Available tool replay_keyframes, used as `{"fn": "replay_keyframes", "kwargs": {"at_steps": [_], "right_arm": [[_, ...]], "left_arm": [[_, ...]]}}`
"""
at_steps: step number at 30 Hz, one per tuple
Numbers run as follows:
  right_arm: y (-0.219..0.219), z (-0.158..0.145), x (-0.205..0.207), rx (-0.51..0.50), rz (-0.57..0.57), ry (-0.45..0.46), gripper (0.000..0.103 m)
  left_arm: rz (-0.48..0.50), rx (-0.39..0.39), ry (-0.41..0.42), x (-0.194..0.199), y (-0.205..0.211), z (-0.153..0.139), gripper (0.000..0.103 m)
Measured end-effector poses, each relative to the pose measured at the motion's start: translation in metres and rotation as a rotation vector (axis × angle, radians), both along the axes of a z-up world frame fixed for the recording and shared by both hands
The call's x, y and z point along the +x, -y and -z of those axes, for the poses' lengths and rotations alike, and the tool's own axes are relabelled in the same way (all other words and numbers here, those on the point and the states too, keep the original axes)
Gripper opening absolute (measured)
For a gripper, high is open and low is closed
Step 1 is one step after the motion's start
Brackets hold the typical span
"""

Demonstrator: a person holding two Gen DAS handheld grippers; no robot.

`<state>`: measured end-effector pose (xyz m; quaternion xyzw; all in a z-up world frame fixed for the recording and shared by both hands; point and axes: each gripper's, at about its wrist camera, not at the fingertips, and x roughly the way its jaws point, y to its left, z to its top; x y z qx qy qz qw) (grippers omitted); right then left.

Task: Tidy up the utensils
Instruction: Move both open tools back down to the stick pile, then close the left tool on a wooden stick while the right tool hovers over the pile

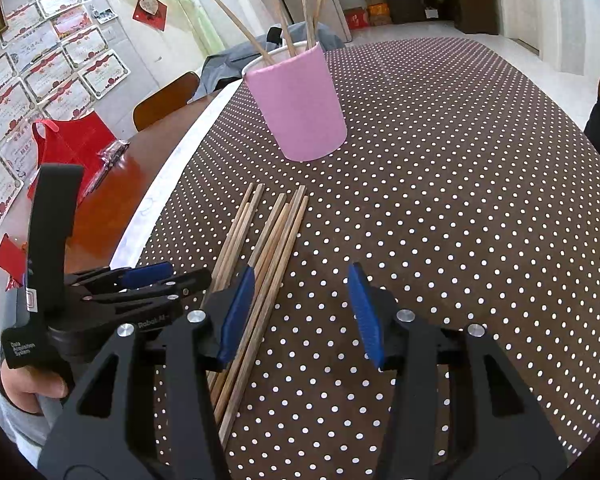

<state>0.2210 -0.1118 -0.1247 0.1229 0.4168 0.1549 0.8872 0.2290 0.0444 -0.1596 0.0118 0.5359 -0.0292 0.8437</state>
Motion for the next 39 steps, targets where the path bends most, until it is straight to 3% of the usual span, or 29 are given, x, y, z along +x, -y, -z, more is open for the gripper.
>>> {"fn": "replay_keyframes", "kwargs": {"at_steps": [7,13,18,23,27,29,31,35,39], "right_arm": [[0.002,0.002,0.001,0.003,-0.001,-0.005,0.049],[0.006,0.001,0.003,0.006,0.003,-0.003,0.05],[0.009,0.001,0.005,0.007,0.011,-0.008,0.05],[0.006,-0.001,0.006,-0.01,0.003,-0.015,0.05],[0.003,-0.003,0.009,-0.017,-0.003,-0.021,0.05],[0.002,-0.004,0.009,-0.026,-0.004,-0.021,0.05],[0.0,-0.004,0.012,-0.038,-0.008,-0.03,0.05],[-0.008,0.001,0.021,-0.093,-0.033,-0.078,0.05],[-0.019,0.008,0.032,-0.112,-0.061,-0.132,0.049]], "left_arm": [[0.024,0.048,0.016,0.001,0.011,-0.001,0.052],[0.015,0.021,0.004,0.0,0.008,-0.001,0.052],[0.006,0.052,0.004,0.007,0.012,-0.001,0.052],[-0.003,0.01,-0.012,0.018,0.008,0.002,0.052],[0.022,0.078,-0.014,0.016,0.016,0.004,0.052],[0.01,0.049,-0.022,0.015,0.011,0.004,0.051],[0.008,0.037,-0.018,0.015,0.008,0.003,0.042],[-0.01,0.013,-0.025,0.017,-0.002,0.001,0.008],[-0.033,-0.033,-0.02,0.017,-0.008,0.002,0.006]]}}
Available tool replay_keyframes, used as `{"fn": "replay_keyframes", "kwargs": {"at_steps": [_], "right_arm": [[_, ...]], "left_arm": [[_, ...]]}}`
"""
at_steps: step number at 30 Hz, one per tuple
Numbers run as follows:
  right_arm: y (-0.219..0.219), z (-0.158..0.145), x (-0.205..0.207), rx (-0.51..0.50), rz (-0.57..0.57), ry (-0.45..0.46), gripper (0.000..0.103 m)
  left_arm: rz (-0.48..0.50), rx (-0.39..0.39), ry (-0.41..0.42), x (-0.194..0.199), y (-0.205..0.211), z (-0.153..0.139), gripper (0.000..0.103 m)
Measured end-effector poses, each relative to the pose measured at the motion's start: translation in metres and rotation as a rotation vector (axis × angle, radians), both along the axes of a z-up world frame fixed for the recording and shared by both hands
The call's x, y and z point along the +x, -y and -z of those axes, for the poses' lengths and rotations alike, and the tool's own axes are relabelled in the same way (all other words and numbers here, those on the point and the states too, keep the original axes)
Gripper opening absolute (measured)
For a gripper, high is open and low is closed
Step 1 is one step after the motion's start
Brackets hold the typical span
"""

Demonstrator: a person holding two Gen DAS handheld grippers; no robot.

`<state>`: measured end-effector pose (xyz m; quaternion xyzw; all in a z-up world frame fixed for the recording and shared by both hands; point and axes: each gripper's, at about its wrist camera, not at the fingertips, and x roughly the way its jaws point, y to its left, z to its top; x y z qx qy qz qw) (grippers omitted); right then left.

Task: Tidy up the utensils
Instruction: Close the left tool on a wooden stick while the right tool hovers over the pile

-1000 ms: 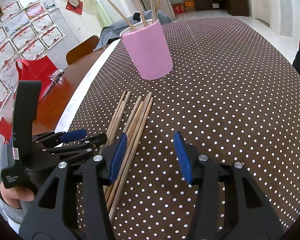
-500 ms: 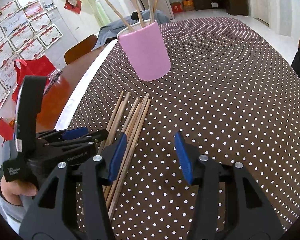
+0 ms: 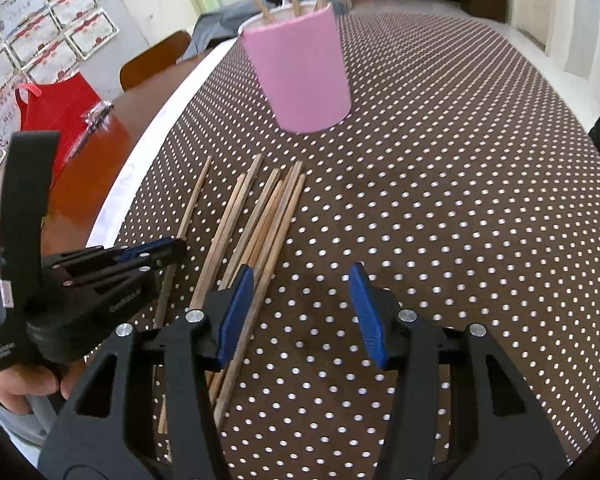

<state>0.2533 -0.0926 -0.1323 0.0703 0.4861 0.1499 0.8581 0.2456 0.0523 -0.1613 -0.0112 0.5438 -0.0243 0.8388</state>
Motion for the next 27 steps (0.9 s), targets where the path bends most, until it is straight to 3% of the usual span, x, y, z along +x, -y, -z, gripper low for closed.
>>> {"fn": "replay_keyframes", "kwargs": {"at_steps": [4,22,27], "right_arm": [[-0.012,0.005,0.008,-0.034,-0.016,-0.033,0.035],[-0.045,0.02,0.025,-0.132,-0.023,-0.058,0.035],[-0.033,0.02,0.017,-0.117,-0.024,-0.061,0.035]], "left_arm": [[-0.014,-0.045,0.005,-0.001,-0.008,-0.001,0.006],[-0.02,-0.087,0.011,-0.009,-0.018,0.001,0.006],[-0.019,-0.09,0.008,-0.009,-0.018,0.002,0.006]]}}
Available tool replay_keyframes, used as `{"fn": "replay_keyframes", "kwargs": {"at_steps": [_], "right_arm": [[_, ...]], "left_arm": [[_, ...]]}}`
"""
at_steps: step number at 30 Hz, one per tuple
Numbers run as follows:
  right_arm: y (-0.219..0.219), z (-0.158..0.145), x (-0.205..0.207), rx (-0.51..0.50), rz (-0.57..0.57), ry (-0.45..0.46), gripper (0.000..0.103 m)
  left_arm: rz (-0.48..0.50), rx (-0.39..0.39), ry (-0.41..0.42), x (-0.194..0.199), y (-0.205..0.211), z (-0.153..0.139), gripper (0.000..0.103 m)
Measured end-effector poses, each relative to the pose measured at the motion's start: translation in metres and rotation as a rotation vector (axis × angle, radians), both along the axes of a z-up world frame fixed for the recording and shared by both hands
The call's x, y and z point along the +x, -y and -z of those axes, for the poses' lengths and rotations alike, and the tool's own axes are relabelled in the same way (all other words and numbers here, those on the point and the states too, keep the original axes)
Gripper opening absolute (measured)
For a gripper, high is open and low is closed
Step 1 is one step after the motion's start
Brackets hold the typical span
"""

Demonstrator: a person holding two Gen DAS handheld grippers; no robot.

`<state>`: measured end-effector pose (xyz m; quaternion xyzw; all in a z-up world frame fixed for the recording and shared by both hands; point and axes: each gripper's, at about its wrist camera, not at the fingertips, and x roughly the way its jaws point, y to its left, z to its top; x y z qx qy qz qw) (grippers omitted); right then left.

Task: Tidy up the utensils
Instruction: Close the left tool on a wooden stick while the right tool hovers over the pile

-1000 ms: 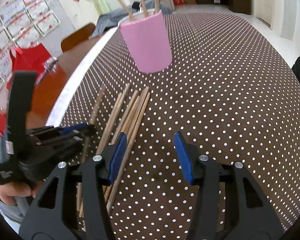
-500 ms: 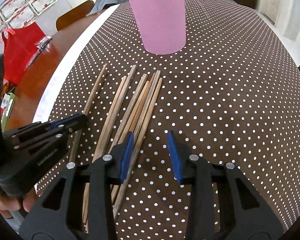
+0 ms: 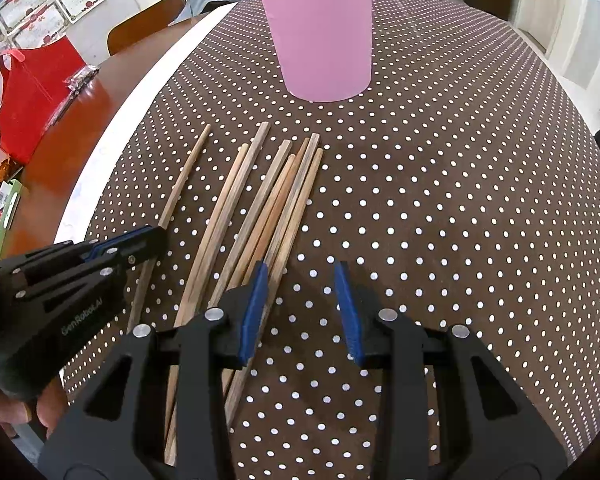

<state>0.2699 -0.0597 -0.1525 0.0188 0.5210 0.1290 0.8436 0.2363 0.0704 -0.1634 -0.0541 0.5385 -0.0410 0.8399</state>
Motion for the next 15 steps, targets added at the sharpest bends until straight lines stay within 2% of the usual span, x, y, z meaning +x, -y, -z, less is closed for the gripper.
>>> {"fn": "replay_keyframes", "kwargs": {"at_steps": [15], "right_arm": [[0.0,-0.001,-0.009,-0.028,0.01,0.0,0.035]], "left_arm": [[0.002,0.001,-0.005,0.0,0.002,0.0,0.006]]}}
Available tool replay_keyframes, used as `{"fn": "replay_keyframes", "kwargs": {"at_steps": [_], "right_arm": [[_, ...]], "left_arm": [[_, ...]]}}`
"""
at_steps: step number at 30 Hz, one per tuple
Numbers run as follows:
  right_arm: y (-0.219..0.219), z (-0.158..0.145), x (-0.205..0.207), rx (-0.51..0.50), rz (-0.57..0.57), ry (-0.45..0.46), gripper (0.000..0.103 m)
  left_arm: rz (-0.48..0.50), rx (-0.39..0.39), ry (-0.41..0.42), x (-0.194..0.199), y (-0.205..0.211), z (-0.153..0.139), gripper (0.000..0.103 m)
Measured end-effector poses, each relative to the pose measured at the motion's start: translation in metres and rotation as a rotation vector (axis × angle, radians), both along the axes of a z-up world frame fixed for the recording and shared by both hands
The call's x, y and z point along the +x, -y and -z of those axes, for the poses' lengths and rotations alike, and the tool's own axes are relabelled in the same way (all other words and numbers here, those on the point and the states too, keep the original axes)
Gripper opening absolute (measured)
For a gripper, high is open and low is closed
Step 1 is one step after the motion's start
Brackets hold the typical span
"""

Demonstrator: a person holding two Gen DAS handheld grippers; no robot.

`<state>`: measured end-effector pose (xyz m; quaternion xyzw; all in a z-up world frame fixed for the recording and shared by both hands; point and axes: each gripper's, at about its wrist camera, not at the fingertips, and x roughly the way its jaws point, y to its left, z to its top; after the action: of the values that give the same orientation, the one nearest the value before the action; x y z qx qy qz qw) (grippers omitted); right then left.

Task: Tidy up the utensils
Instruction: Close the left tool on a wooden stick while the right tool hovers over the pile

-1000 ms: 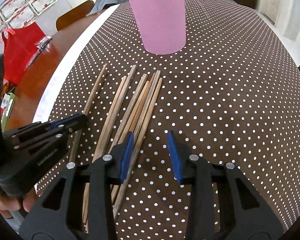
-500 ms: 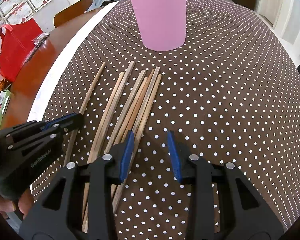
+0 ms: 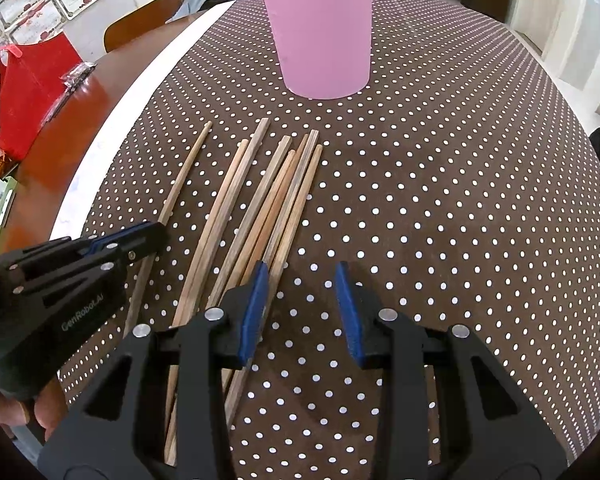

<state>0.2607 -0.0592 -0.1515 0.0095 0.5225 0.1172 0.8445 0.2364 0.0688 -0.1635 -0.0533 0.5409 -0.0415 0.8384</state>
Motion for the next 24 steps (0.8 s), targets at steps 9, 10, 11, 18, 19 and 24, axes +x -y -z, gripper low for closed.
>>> {"fn": "replay_keyframes", "kwargs": {"at_steps": [9,10,11,18,19,24], "right_arm": [[0.0,0.0,-0.005,-0.001,0.005,-0.004,0.035],[-0.001,0.0,-0.005,-0.003,0.007,-0.004,0.035],[-0.001,0.0,-0.004,-0.005,0.008,-0.003,0.035],[0.001,0.0,-0.01,0.005,0.032,-0.005,0.035],[0.0,0.0,-0.012,-0.004,0.034,0.003,0.035],[-0.004,0.0,-0.01,-0.008,0.047,0.001,0.035]], "left_arm": [[0.0,-0.004,-0.002,-0.002,-0.001,0.0,0.006],[0.0,-0.005,-0.003,-0.002,-0.001,0.0,0.006],[0.0,-0.008,-0.004,-0.003,0.0,0.0,0.006],[0.002,-0.021,-0.006,-0.006,-0.003,0.0,0.006],[0.001,-0.022,-0.007,-0.006,-0.003,0.0,0.006],[-0.002,-0.019,-0.007,-0.007,-0.003,-0.001,0.006]]}}
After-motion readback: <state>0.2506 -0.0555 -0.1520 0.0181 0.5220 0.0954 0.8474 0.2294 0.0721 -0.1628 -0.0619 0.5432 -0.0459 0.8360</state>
